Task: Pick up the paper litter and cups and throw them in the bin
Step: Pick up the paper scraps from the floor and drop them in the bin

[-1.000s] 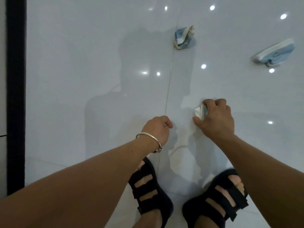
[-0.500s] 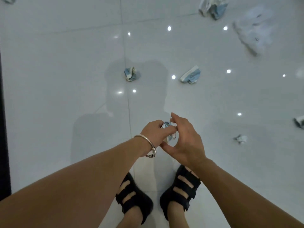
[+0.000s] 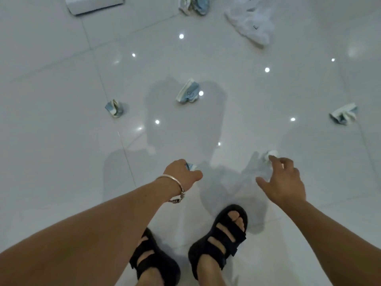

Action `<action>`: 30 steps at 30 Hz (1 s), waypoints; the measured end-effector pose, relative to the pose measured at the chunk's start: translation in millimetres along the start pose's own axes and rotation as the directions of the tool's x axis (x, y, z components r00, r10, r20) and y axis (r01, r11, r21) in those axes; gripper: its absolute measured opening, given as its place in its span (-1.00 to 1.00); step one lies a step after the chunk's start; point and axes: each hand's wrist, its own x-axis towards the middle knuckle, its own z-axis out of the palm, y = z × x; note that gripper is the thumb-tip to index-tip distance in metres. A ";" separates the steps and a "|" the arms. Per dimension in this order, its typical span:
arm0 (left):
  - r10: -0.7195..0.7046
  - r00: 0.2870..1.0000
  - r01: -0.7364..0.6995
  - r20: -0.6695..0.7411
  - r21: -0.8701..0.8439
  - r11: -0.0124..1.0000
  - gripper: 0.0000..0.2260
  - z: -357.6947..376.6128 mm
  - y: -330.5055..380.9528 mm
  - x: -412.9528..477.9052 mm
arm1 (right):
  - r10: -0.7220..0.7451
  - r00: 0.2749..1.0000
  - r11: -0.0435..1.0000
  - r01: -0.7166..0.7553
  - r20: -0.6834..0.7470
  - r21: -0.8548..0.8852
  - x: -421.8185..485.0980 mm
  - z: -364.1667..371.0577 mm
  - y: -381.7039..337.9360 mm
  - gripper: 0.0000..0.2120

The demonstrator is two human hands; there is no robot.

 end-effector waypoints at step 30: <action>0.095 0.957 -0.134 -0.274 -0.128 0.983 -0.79 -119.1 -73.5 97.9 | -0.516 0.851 0.839 0.480 -0.095 -0.256 195.5 -19.2 -275.5 -0.24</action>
